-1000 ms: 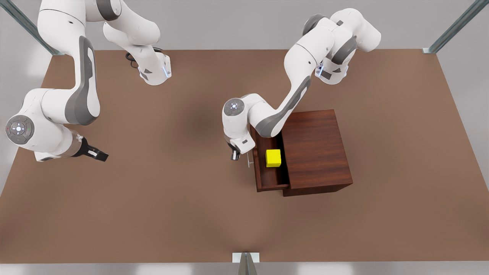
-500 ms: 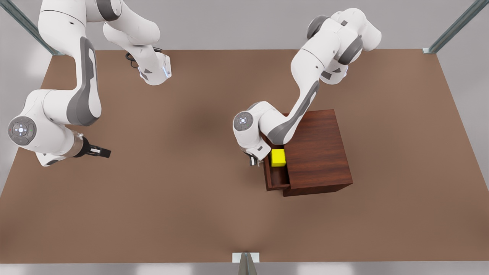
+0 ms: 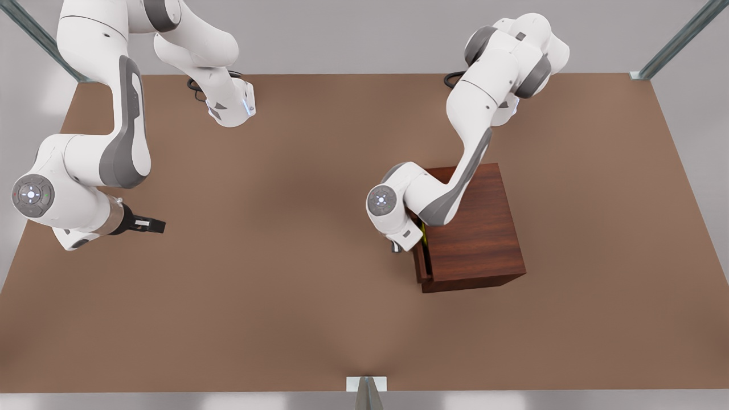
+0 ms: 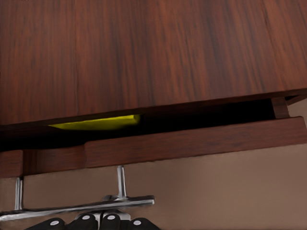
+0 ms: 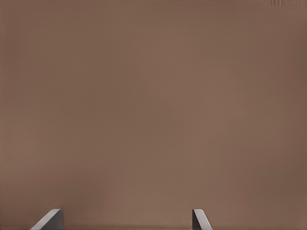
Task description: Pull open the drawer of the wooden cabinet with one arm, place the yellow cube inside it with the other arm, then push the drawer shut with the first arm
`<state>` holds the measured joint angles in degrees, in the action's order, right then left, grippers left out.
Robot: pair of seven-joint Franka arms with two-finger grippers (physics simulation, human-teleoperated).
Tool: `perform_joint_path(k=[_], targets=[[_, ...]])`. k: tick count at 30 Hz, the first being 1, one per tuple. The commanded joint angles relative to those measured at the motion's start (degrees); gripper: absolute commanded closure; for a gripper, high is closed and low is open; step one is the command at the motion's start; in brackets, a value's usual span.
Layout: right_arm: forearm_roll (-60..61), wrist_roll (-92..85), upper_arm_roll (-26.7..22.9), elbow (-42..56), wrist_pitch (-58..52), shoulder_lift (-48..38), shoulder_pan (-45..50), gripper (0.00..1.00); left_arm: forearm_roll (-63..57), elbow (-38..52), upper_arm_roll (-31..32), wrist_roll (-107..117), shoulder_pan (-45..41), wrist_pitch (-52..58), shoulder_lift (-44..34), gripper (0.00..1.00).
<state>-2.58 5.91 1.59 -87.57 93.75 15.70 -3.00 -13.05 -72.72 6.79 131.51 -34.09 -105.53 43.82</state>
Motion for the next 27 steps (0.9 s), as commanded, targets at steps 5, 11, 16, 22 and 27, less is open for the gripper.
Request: perform_joint_path(k=[5,11,16,22,27], targets=[[0.03,-3.71,0.08,0.03,-0.06,-0.06,0.01,0.0,0.22,-5.06,0.5,-14.08,-0.01,1.82,-4.0,1.0],[-0.06,-3.71,0.08,0.11,0.03,-0.06,0.1,0.0,0.22,-5.68,0.06,-17.16,0.69,2.17,-4.44,1.0],[-0.15,-3.71,0.08,0.03,0.03,-0.06,0.1,0.0,0.04,-5.07,-0.2,-20.15,1.31,3.84,-4.53,1.0],[-0.15,-3.71,0.08,0.03,0.03,-0.06,0.1,0.0,8.82,3.02,0.06,-22.29,9.11,9.62,-14.53,0.0],[-0.15,-3.71,0.08,0.03,0.03,0.03,0.1,0.0,15.95,2.4,-0.29,-116.97,30.66,29.42,-24.22,0.0]])
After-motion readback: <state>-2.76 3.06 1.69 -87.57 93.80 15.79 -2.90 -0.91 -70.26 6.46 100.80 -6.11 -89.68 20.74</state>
